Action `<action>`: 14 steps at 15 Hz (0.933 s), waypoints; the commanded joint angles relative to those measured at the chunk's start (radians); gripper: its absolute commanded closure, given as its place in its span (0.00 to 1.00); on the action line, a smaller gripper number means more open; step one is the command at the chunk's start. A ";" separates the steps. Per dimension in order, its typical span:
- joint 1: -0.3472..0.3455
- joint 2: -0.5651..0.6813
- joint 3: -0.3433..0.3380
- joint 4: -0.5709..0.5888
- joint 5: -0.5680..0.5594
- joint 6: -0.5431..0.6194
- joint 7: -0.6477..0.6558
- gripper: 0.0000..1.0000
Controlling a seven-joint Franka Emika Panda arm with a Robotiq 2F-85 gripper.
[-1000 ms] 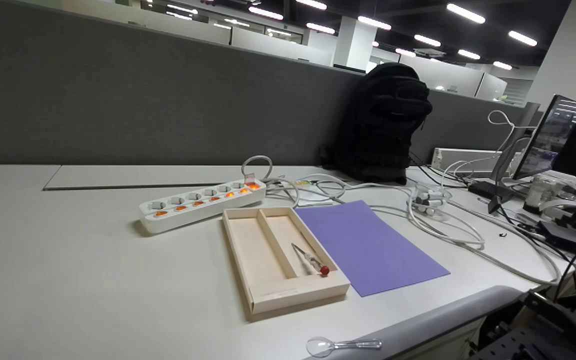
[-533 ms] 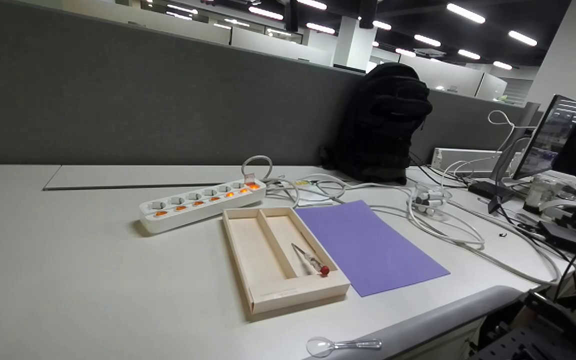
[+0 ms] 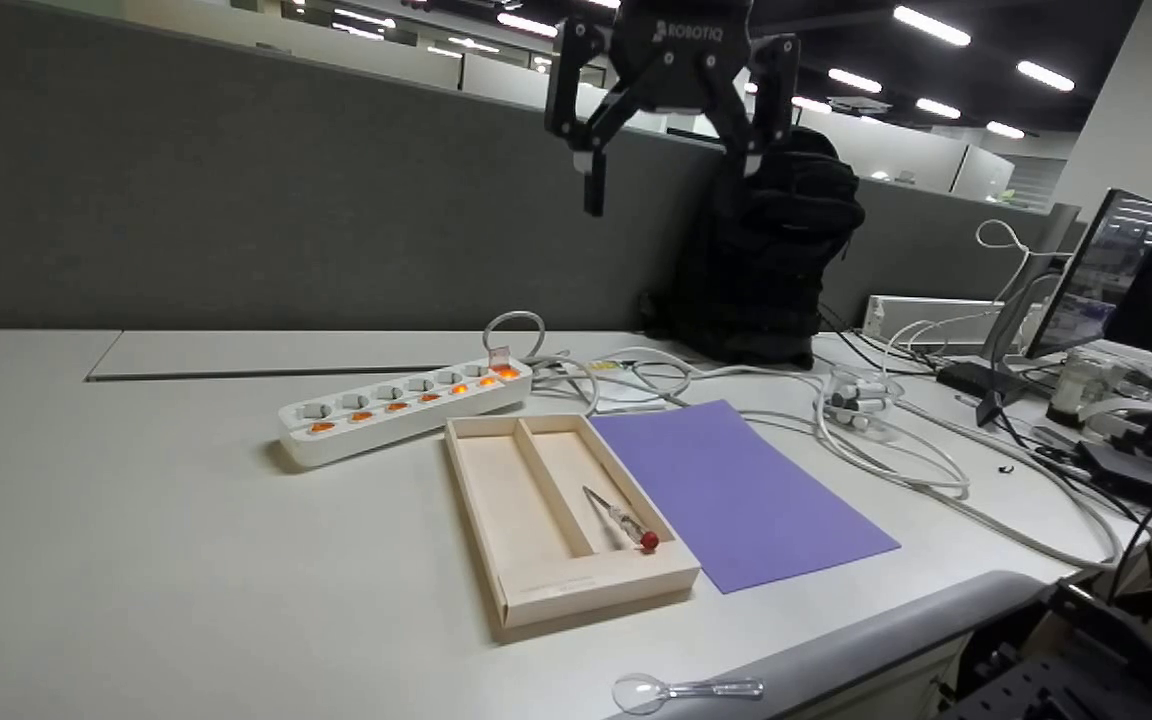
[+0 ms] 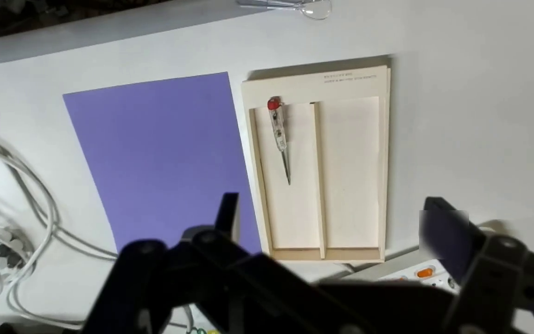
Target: Move the screwdriver from the cardboard box and put it on the purple paper
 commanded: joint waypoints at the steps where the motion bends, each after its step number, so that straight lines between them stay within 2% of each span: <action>1: 0.007 0.053 -0.018 -0.053 -0.001 0.095 0.037 0.00; 4: -0.008 0.090 -0.006 -0.115 -0.029 0.220 0.098 0.00; 8: -0.010 0.147 -0.010 -0.163 -0.034 0.326 0.154 0.00; 9: 0.007 0.135 -0.028 -0.148 -0.031 0.288 0.097 0.00; 14: 0.008 0.157 -0.029 -0.158 -0.031 0.316 0.121 0.00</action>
